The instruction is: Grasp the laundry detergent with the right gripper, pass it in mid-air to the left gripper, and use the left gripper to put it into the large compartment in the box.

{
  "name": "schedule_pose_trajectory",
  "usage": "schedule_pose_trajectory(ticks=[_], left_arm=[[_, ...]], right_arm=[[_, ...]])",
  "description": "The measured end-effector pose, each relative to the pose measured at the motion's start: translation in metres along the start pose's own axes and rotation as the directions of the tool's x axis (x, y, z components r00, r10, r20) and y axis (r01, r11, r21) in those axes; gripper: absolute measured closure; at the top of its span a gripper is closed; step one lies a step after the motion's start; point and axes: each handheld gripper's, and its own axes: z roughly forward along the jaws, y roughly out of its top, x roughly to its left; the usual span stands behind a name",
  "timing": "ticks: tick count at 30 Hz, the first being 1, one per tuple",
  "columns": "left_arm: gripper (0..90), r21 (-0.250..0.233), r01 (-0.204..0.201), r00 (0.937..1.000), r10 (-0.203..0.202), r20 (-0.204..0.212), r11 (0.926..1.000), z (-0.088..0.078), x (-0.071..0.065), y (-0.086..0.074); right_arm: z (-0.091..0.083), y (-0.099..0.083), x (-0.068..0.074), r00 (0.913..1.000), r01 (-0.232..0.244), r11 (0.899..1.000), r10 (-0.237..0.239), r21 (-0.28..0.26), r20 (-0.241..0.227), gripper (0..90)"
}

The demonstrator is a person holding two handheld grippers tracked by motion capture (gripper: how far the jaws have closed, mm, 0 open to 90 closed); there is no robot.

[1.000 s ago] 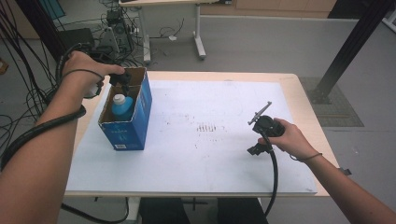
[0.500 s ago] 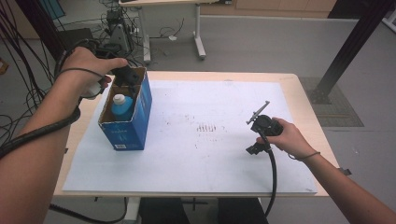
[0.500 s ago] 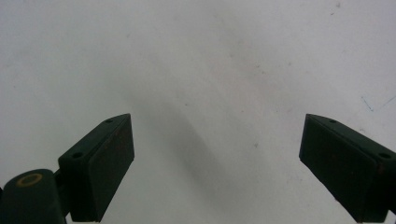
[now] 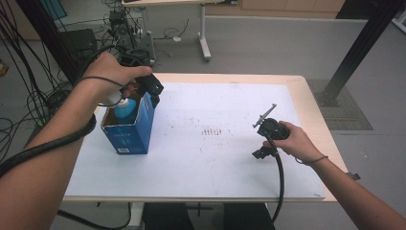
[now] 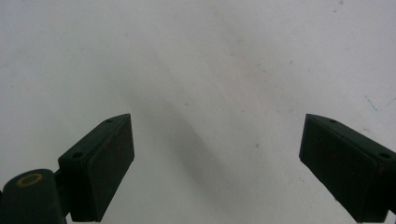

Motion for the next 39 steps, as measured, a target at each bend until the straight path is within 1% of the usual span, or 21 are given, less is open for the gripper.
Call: schedule_pose_trajectory(ticks=[3, 5, 8, 10, 11, 13, 15, 19, 20, 21, 24, 30, 33, 37, 39], left_arm=[[10.2, 0.002, -0.038, 0.9992, 0.038, 0.006, 0.9993, 0.003, -0.011, 0.002], [10.2, 0.003, -0.053, 0.9985, 0.053, 0.011, 0.9986, 0.005, -0.018, 0.003], [10.2, 0.007, -0.093, 0.9954, 0.093, 0.023, 0.9957, 0.010, -0.029, 0.004], [10.2, 0.009, -0.105, 0.9943, 0.104, 0.024, 0.9945, 0.014, -0.037, 0.005], [10.3, 0.008, -0.117, 0.9928, 0.117, 0.027, 0.9931, 0.016, -0.041, 0.005], [10.2, 0.003, -0.125, 0.9913, 0.125, 0.042, 0.9921, 0.021, -0.048, 0.005], [10.2, 0.003, -0.148, 0.9877, 0.148, 0.050, 0.9889, 0.027, -0.055, 0.006], [10.2, 0.001, -0.171, 0.9836, 0.171, 0.058, 0.9852, 0.040, -0.066, 0.006], [10.3, 0.003, -0.181, 0.9816, 0.180, 0.062, 0.9835, 0.043, -0.068, 0.006], [10.3, -0.002, -0.182, 0.9807, 0.182, 0.071, 0.9832, 0.047, -0.071, 0.006], [10.5, 0.004, -0.204, 0.9765, 0.203, 0.073, 0.9790, 0.058, -0.077, 0.006], [10.5, 0.006, -0.223, 0.9705, 0.221, 0.096, 0.9749, 0.084, -0.086, 0.005], [10.6, 0.009, -0.224, 0.9685, 0.221, 0.114, 0.9746, 0.098, -0.088, 0.005], [10.6, 0.007, -0.219, 0.9702, 0.217, 0.108, 0.9757, 0.113, -0.090, 0.004], [10.7, 0.010, -0.222, 0.9695, 0.220, 0.108, 0.9749, 0.120, -0.091, 0.004]], right_arm=[[0.000, 0.000, 0.000, 1.0000, 0.001, 1.000, -0.001, -0.001, 0.000, 10.2], [0.001, 0.000, 0.000, 1.0000, 0.000, 1.000, 0.000, -0.001, -0.001, 10.2], [0.001, 0.000, 0.000, 1.0000, 0.001, 1.000, -0.001, 0.001, 0.001, 10.2], [0.000, -0.001, 0.000, 1.0000, -0.003, 1.000, 0.003, 0.001, 0.001, 10.2], [0.000, -0.001, 0.000, 1.0000, -0.004, 1.000, 0.004, 0.001, 0.002, 10.2], [0.000, -0.002, 0.000, 1.0000, -0.005, 1.000, 0.005, -0.001, 0.002, 10.2], [0.001, -0.002, 0.000, 1.0000, -0.007, 1.000, 0.007, 0.000, 0.002, 10.2], [0.001, -0.004, 0.001, 1.0000, -0.008, 1.000, 0.008, 0.005, 0.002, 10.2], [0.001, -0.005, 0.001, 0.9999, -0.011, 1.000, 0.011, 0.005, 0.000, 10.2], [0.001, -0.005, 0.001, 0.9999, -0.015, 1.000, 0.015, 0.004, 0.000, 10.2], [0.002, -0.006, 0.000, 0.9999, -0.013, 1.000, 0.013, 0.009, 0.002, 10.2], [0.003, -0.008, 0.000, 0.9999, -0.014, 1.000, 0.014, 0.013, 0.003, 10.2], [0.003, -0.008, 0.000, 0.9999, -0.017, 1.000, 0.017, 0.014, 0.002, 10.2], [0.004, -0.008, 0.000, 0.9999, -0.015, 1.000, 0.015, 0.014, 0.001, 10.1], [0.005, -0.008, -0.001, 0.9999, -0.015, 1.000, 0.015, 0.011, -0.001, 10.0]])
